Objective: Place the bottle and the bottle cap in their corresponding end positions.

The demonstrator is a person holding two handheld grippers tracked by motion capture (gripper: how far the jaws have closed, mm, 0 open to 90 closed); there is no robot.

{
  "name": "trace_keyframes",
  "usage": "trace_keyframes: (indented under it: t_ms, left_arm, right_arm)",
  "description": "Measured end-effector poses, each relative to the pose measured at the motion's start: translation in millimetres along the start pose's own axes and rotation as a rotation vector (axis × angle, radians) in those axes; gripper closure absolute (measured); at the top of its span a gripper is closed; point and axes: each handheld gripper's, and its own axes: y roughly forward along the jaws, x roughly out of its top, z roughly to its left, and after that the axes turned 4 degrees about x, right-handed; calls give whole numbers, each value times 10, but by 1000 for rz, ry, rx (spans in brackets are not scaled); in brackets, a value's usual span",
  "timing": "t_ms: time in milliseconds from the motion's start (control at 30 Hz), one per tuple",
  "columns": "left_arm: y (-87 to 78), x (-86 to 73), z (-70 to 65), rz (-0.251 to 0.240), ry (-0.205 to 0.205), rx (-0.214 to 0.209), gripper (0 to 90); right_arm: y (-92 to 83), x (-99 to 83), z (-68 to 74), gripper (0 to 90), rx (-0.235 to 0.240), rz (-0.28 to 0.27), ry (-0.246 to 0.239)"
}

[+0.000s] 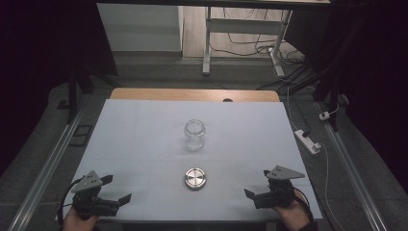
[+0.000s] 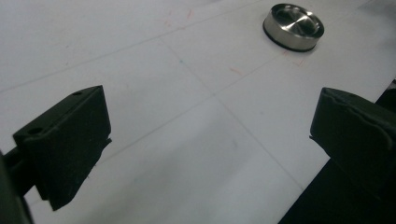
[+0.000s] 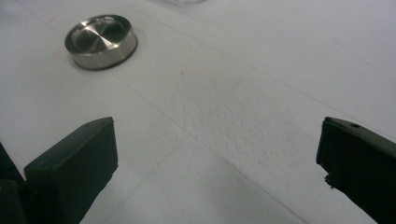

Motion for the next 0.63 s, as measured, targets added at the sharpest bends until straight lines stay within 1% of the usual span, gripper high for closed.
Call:
trace_keyframes:
  t_ms: [100,200,267,333,367,400,433,500,533,633]
  left_arm:
    - [-38,-75,10,14,-10,27,0]
    - [-63,-117,14,23,-17,37,0]
    - [-80,-143,4,36,-13,63,0]
    - [-94,-177,1,52,-11,80,0]
    - [-103,-192,-1,62,-15,91,0]
    - [-119,-204,-2,58,-18,97,0]
    - [-134,-213,-1,54,-23,99,0]
    - [-139,-222,5,65,-34,110,0]
    - [-137,-222,9,66,-37,107,0]
    - [-130,-217,5,69,-39,110,0]
  right_arm:
    - [-49,-59,-25,0,-16,9,11]
    - [-87,-112,-41,0,-26,20,20]
    - [-110,-149,-50,0,-34,27,29]
    - [-134,-186,-63,0,-38,37,36]
    - [-148,-196,-71,0,-42,38,41]
    - [-165,-202,-75,0,-43,26,48]
    - [-178,-207,-76,0,-40,25,56]
    - [-187,-219,-85,0,-39,32,62]
    - [-190,-220,-88,0,-38,30,64]
    - [-179,-218,-79,0,-41,41,52]
